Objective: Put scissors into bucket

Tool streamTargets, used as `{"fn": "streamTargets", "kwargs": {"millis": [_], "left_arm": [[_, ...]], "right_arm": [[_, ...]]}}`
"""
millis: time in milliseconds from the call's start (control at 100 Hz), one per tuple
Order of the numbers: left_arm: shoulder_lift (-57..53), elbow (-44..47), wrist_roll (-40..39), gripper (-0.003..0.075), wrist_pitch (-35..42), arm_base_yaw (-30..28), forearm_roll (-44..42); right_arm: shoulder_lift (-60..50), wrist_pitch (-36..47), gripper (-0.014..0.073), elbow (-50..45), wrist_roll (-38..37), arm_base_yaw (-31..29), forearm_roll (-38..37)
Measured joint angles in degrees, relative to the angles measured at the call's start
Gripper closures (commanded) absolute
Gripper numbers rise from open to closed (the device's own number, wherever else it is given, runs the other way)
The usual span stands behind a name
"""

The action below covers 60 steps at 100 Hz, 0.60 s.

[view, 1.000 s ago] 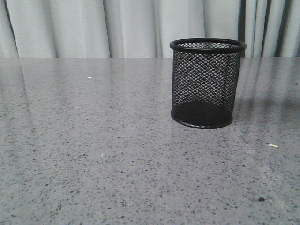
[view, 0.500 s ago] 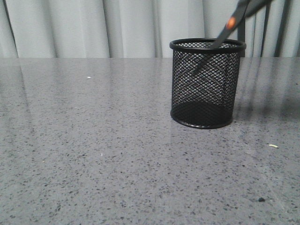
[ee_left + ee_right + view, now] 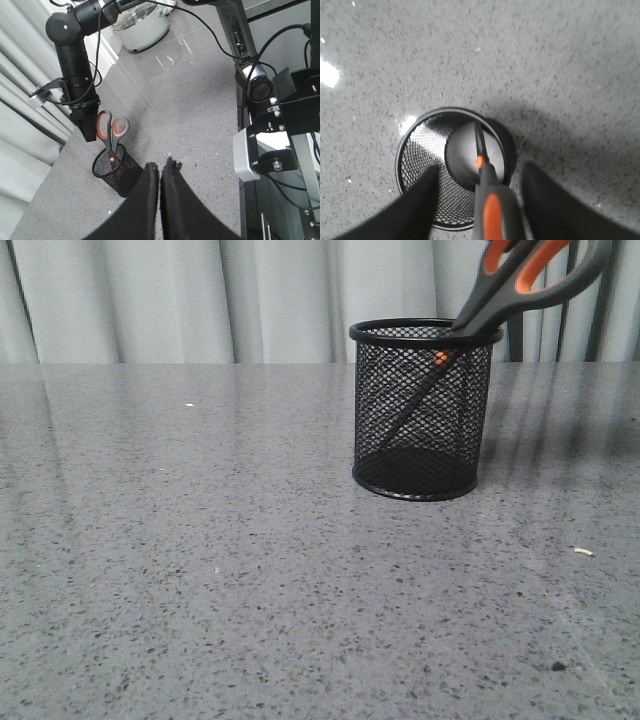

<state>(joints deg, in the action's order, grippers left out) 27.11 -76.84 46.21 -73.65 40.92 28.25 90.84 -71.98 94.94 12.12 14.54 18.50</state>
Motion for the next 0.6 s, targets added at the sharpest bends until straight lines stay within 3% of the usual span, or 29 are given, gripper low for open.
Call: {"fn": "streamTargets", "kwargs": {"millis": [150,230,300,400,600], "left_arm": [[0.00,0.00,0.00,0.0740,0.41,0.00,0.00],[0.00,0.61,0.00,0.0740,3.18,0.00,0.00],[-0.12,2.00,0.00,0.0740,7.30,0.00,0.00],[-1.09,6.17,0.00,0.0740,14.00,0.00,-0.64],[-6.46,23.27,-0.10,0.0740,29.29,0.00,-1.39]], "right_arm": [[0.11,-0.19,0.0069,7.29,0.00,0.00,-3.42],[0.01,-0.25,0.0145,13.37,0.00,0.00,-5.32],[-0.66,-0.25,0.0328,18.58,0.03,0.00,-5.83],[-3.68,-0.25,0.0669,22.00,0.14,0.00,-4.26],[-16.90,-0.48,0.0648,12.73,0.41,0.00,-2.35]]}}
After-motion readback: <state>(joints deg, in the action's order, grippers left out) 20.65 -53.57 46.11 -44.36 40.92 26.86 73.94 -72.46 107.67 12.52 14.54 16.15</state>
